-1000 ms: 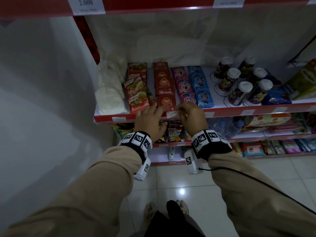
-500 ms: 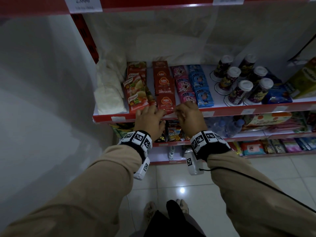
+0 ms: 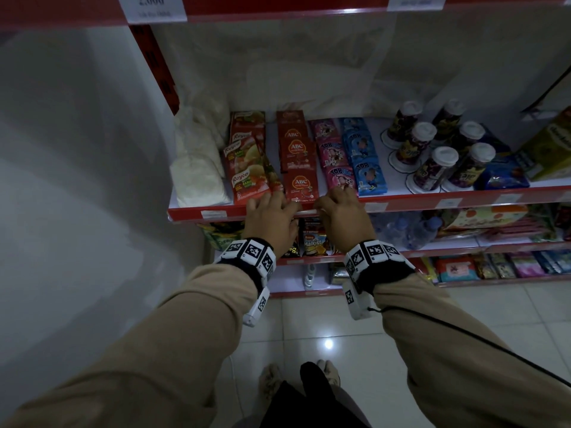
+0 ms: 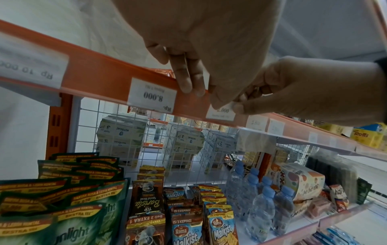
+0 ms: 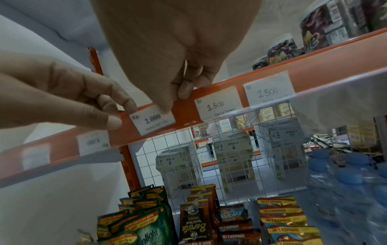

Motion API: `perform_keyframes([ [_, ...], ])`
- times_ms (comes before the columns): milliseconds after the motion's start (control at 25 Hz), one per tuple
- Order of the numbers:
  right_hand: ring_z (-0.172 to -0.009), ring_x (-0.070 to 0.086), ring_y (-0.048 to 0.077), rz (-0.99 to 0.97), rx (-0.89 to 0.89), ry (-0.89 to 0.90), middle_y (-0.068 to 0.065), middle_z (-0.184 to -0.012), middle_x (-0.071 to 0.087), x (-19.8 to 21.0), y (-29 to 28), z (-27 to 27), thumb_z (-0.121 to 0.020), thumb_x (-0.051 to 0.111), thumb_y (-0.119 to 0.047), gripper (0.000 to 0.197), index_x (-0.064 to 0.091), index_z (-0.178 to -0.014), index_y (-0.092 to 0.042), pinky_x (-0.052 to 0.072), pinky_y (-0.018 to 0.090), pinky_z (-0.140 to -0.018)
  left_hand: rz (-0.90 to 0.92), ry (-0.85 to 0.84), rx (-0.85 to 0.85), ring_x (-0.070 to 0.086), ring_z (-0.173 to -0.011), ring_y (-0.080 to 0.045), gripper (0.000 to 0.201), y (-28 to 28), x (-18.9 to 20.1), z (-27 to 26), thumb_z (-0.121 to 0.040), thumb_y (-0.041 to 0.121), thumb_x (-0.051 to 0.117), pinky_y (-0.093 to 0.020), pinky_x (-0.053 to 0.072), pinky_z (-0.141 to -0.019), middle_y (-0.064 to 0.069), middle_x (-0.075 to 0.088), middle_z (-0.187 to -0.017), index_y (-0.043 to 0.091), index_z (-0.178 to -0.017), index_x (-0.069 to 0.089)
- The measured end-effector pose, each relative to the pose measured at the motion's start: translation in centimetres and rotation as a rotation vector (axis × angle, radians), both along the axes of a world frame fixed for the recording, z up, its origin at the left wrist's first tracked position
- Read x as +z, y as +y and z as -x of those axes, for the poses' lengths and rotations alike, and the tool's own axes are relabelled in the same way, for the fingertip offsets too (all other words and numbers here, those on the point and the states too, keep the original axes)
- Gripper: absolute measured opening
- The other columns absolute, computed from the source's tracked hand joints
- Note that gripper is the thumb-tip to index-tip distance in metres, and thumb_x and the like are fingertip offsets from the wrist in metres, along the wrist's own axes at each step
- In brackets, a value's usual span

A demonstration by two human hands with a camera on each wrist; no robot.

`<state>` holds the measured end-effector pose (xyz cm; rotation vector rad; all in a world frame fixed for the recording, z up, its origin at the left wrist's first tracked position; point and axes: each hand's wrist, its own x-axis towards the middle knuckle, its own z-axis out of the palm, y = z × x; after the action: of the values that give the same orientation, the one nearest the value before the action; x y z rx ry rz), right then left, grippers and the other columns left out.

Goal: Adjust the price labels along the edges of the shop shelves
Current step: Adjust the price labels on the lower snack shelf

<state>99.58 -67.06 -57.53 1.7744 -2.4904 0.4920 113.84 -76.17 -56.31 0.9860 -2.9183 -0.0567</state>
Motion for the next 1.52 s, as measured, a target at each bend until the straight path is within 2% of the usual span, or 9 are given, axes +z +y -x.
perform_keyframes([
  [160,-0.09,0.052,0.036,0.004,0.011,0.015,0.017,-0.093,0.06,0.2,0.2,-0.1,-0.079,0.062,-0.001,0.015,0.066,-0.093,-0.005,0.048,0.043,-0.067,0.002,-0.013,0.006,0.04,-0.116,-0.027,0.035,0.3,0.1,0.1,-0.091,0.036,0.048,-0.041,0.028,-0.092,-0.006,0.046,-0.125,0.027,-0.125,0.052],
  [480,-0.099,0.048,0.034,-0.122,-0.011,0.049,0.016,-0.102,0.06,0.9,0.3,-0.6,-0.086,0.052,-0.013,0.023,0.066,-0.103,-0.006,0.045,0.044,-0.078,-0.047,0.006,0.008,0.04,-0.117,-0.024,0.035,0.0,0.2,-0.2,-0.091,0.036,0.048,-0.042,0.028,-0.094,-0.002,0.048,-0.122,0.03,-0.125,0.054],
  [640,-0.1,0.049,0.035,-0.035,-0.045,-0.019,0.016,-0.106,0.059,1.2,0.6,-1.0,-0.08,0.054,-0.012,0.029,0.062,-0.108,-0.009,0.044,0.044,-0.081,-0.048,0.078,-0.001,0.044,-0.114,-0.021,0.033,-0.2,0.2,-0.7,-0.09,0.033,0.05,-0.04,0.027,-0.093,0.001,0.053,-0.12,0.027,-0.123,0.053],
  [800,-0.098,0.05,0.035,-0.079,0.027,0.082,0.015,-0.109,0.058,1.2,0.0,-2.9,-0.072,0.058,-0.013,0.034,0.062,-0.105,-0.01,0.04,0.042,-0.076,-0.057,0.136,-0.047,0.05,-0.113,-0.02,0.035,-1.0,0.3,-2.0,-0.089,0.024,0.05,-0.039,0.023,-0.096,0.003,0.06,-0.12,0.024,-0.123,0.056],
  [920,-0.094,0.052,0.036,-0.063,0.032,0.066,0.015,-0.103,0.059,1.1,-0.9,-4.1,-0.067,0.063,-0.012,0.037,0.061,-0.104,-0.008,0.04,0.042,-0.073,-0.059,0.139,-0.034,0.051,-0.115,-0.021,0.037,-1.6,0.4,-3.2,-0.089,0.022,0.05,-0.04,0.024,-0.1,0.003,0.06,-0.121,0.023,-0.125,0.056],
  [1120,-0.096,0.051,0.035,-0.073,0.05,0.041,0.015,-0.104,0.059,1.0,-1.8,-5.0,-0.069,0.063,-0.012,0.036,0.06,-0.104,-0.006,0.042,0.042,-0.075,-0.027,0.122,-0.004,0.049,-0.115,-0.025,0.04,-2.7,0.0,-6.4,-0.087,0.021,0.052,-0.04,0.027,-0.097,-0.002,0.057,-0.124,0.02,-0.127,0.056],
  [1280,-0.089,0.056,0.037,0.011,0.175,-0.001,0.02,-0.095,0.063,0.9,-2.3,-5.7,-0.063,0.064,0.0,0.036,0.064,-0.099,0.0,0.048,0.04,-0.075,-0.019,0.065,0.02,0.043,-0.117,-0.025,0.051,-2.6,-0.6,-7.3,-0.083,0.023,0.057,-0.04,0.029,-0.094,0.0,0.049,-0.129,0.022,-0.133,0.05],
  [1400,-0.091,0.057,0.035,-0.019,0.209,0.001,0.016,-0.099,0.065,0.9,-2.8,-6.5,-0.067,0.061,-0.004,0.039,0.065,-0.106,-0.002,0.047,0.038,-0.075,-0.021,0.065,0.045,0.042,-0.114,-0.026,0.057,-2.4,-1.0,-7.1,-0.078,0.019,0.059,-0.039,0.028,-0.088,-0.003,0.047,-0.127,0.02,-0.135,0.049],
  [1520,-0.091,0.056,0.033,-0.048,0.227,0.042,0.014,-0.101,0.067,0.9,-2.9,-6.8,-0.067,0.058,-0.008,0.043,0.065,-0.11,-0.005,0.047,0.038,-0.075,-0.013,0.092,0.034,0.044,-0.109,-0.029,0.053,-2.4,-1.3,-7.1,-0.074,0.014,0.06,-0.039,0.029,-0.084,-0.007,0.049,-0.121,0.017,-0.127,0.056],
])
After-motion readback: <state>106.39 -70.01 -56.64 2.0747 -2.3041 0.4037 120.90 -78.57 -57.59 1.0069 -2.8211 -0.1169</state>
